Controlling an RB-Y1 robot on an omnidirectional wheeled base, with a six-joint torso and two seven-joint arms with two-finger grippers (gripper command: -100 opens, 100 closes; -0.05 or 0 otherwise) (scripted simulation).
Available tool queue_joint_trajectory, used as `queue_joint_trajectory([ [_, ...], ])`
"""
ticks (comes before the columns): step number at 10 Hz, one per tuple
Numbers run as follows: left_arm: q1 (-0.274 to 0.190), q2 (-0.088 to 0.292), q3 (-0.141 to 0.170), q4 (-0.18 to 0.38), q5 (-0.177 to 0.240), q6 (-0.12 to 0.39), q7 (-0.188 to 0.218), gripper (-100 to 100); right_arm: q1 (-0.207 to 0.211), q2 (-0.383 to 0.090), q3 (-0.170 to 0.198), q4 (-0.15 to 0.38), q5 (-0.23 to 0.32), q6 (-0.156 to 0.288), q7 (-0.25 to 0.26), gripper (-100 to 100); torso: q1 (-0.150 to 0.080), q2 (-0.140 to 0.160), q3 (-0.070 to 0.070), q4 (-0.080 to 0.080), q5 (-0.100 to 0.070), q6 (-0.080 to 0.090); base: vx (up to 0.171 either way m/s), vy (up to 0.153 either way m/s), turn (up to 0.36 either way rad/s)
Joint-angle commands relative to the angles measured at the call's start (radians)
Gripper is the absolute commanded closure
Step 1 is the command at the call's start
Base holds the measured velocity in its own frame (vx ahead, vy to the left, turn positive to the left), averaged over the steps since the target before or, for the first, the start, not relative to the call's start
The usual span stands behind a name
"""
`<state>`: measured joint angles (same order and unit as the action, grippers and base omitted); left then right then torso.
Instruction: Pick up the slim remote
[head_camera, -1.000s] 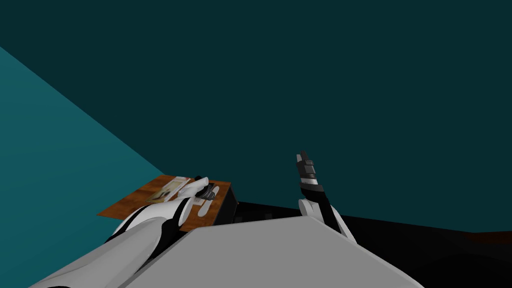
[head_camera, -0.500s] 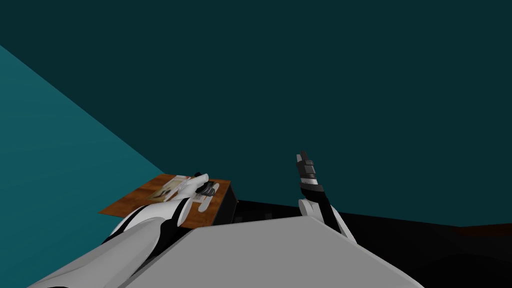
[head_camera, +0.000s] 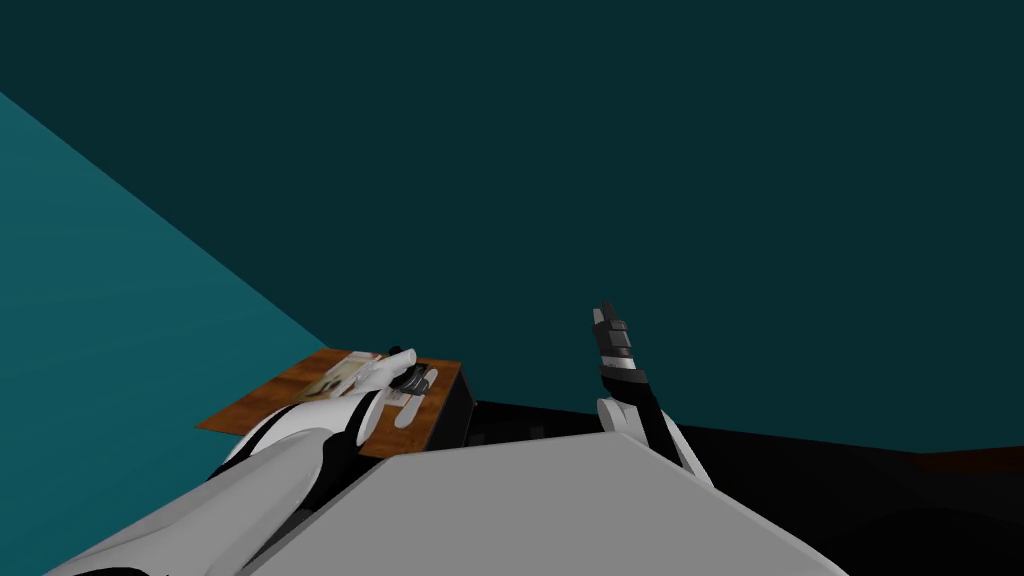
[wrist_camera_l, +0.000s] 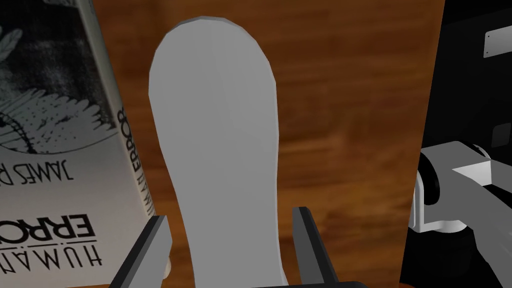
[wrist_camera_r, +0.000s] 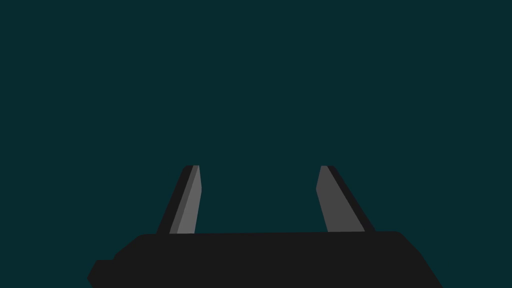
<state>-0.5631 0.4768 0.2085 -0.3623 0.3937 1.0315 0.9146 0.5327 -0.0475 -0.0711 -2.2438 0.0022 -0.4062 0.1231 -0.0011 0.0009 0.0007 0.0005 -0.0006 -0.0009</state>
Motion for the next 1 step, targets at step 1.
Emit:
queue_joint_trajectory([
  [1,0.0,0.0,0.0,0.0,0.0,0.0,0.0,0,0.0,0.0,0.0,0.0,0.0,0.0,0.0,0,0.0,0.0,0.0,0.0,0.0,0.0,0.0,0.0,0.0],
])
